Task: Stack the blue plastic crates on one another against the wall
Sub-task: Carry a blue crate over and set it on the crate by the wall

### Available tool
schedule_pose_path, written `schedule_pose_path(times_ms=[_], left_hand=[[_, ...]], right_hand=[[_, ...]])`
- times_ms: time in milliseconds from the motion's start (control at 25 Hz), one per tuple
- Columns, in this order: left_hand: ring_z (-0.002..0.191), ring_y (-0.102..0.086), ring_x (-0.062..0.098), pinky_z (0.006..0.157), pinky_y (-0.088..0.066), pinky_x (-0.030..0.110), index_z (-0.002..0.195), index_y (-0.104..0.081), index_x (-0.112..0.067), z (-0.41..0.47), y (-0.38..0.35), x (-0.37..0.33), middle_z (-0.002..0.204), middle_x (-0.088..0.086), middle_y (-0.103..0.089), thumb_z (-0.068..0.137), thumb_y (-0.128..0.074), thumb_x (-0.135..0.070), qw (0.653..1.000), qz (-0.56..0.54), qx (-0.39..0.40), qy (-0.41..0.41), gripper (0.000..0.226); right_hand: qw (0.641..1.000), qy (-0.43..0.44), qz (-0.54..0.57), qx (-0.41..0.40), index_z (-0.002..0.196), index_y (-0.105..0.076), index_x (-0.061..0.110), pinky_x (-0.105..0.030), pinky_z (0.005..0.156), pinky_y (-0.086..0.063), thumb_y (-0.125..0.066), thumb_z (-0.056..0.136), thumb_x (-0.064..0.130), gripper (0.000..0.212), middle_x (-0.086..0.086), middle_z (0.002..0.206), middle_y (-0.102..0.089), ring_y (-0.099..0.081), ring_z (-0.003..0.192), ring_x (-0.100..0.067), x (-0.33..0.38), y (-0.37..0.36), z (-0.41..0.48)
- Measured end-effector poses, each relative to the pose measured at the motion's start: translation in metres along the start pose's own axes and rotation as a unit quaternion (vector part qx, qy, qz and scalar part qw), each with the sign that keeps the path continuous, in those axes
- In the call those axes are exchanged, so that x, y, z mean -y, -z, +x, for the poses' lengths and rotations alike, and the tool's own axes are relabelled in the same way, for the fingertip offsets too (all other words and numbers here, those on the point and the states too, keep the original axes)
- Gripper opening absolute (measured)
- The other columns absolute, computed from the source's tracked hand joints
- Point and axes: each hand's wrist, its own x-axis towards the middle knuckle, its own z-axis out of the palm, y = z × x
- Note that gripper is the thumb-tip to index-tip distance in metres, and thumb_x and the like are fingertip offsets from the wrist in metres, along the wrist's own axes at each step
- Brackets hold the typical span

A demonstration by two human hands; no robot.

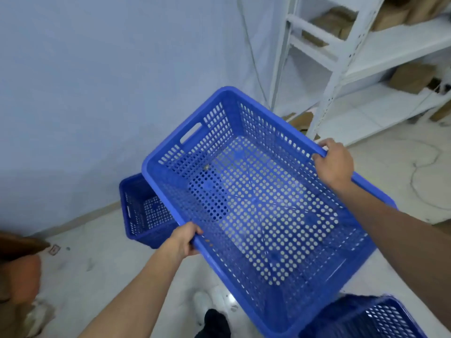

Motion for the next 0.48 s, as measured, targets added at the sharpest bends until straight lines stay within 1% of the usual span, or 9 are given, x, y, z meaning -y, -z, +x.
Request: schedule_pose_path(times_ms=[40, 80, 120, 160, 200, 240, 320, 400, 480], left_hand=[[0.069, -0.068, 0.036, 0.059, -0.062, 0.049, 0.122, -0.049, -0.004, 0.003, 0.017, -0.001, 0.080, 0.020, -0.071, 0.084, -0.046, 0.007, 1.000, -0.013, -0.002, 0.010, 0.039], [0.074, -0.069, 0.038, 0.060, -0.062, 0.051, 0.128, -0.047, -0.004, 0.003, 0.035, -0.002, 0.092, 0.022, -0.071, 0.085, -0.046, 0.007, 0.999, -0.029, -0.005, 0.020, 0.044], [0.081, -0.069, 0.040, 0.065, -0.061, 0.053, 0.132, -0.047, -0.005, 0.005, 0.054, -0.002, 0.105, 0.022, -0.069, 0.086, -0.046, 0.008, 0.999, -0.040, -0.012, 0.023, 0.048], [0.085, -0.070, 0.040, 0.074, -0.060, 0.054, 0.134, -0.047, -0.006, 0.008, 0.072, -0.003, 0.112, 0.021, -0.067, 0.086, -0.046, 0.008, 0.998, -0.049, -0.022, 0.028, 0.050], [0.085, -0.070, 0.038, 0.080, -0.058, 0.054, 0.134, -0.047, -0.006, 0.009, 0.089, -0.004, 0.110, 0.019, -0.067, 0.086, -0.048, 0.007, 0.997, -0.063, -0.025, 0.031, 0.050], [0.082, -0.069, 0.037, 0.082, -0.056, 0.053, 0.134, -0.047, -0.005, 0.013, 0.106, -0.006, 0.106, 0.018, -0.067, 0.086, -0.049, 0.007, 0.996, -0.083, -0.022, 0.034, 0.049], [0.079, -0.066, 0.035, 0.076, -0.055, 0.051, 0.131, -0.047, -0.005, 0.020, 0.133, -0.008, 0.102, 0.018, -0.065, 0.087, -0.052, 0.007, 0.993, -0.114, -0.026, 0.033, 0.046], [0.079, -0.066, 0.035, 0.070, -0.054, 0.051, 0.131, -0.044, -0.007, 0.020, 0.153, -0.012, 0.108, 0.019, -0.064, 0.088, -0.052, 0.007, 0.989, -0.136, -0.043, 0.027, 0.046], [0.075, -0.066, 0.034, 0.059, -0.054, 0.048, 0.131, -0.042, -0.006, 0.022, 0.173, -0.015, 0.101, 0.020, -0.064, 0.089, -0.052, 0.006, 0.985, -0.159, -0.046, 0.040, 0.044]], right_hand=[[1.000, 0.016, -0.004, 0.009, 0.113, -0.065, 0.015, -0.047, 0.088, -0.048, -0.065, 0.084, 0.018, 0.030, -0.023, 0.106, -0.067, -0.061, 0.100, -0.043, 0.024, -0.010, 0.001], [0.999, 0.028, -0.009, 0.022, 0.113, -0.066, 0.015, -0.048, 0.089, -0.048, -0.065, 0.083, 0.018, 0.030, -0.023, 0.108, -0.067, -0.061, 0.102, -0.044, 0.050, -0.021, 0.000], [0.999, 0.038, -0.011, 0.035, 0.113, -0.066, 0.016, -0.048, 0.090, -0.049, -0.066, 0.083, 0.017, 0.030, -0.022, 0.109, -0.068, -0.061, 0.103, -0.043, 0.076, -0.033, 0.002], [0.997, 0.052, -0.015, 0.047, 0.112, -0.067, 0.016, -0.048, 0.090, -0.050, -0.066, 0.082, 0.017, 0.030, -0.021, 0.110, -0.068, -0.062, 0.104, -0.042, 0.100, -0.043, 0.002], [0.996, 0.067, -0.018, 0.058, 0.111, -0.067, 0.017, -0.047, 0.091, -0.051, -0.066, 0.081, 0.018, 0.030, -0.020, 0.110, -0.069, -0.062, 0.103, -0.041, 0.122, -0.054, 0.004], [0.994, 0.076, -0.018, 0.074, 0.110, -0.067, 0.017, -0.047, 0.090, -0.052, -0.066, 0.080, 0.018, 0.030, -0.019, 0.109, -0.070, -0.063, 0.103, -0.040, 0.144, -0.064, 0.006], [0.991, 0.101, -0.021, 0.089, 0.110, -0.067, 0.017, -0.044, 0.089, -0.052, -0.065, 0.081, 0.018, 0.029, -0.018, 0.109, -0.070, -0.063, 0.104, -0.038, 0.186, -0.082, 0.009], [0.987, 0.118, -0.036, 0.101, 0.111, -0.067, 0.019, -0.043, 0.089, -0.051, -0.064, 0.082, 0.017, 0.029, -0.017, 0.111, -0.069, -0.062, 0.106, -0.038, 0.225, -0.101, 0.014], [0.981, 0.122, -0.039, 0.143, 0.111, -0.067, 0.021, -0.041, 0.089, -0.050, -0.064, 0.082, 0.016, 0.030, -0.018, 0.112, -0.069, -0.062, 0.107, -0.037, 0.260, -0.122, 0.018]])
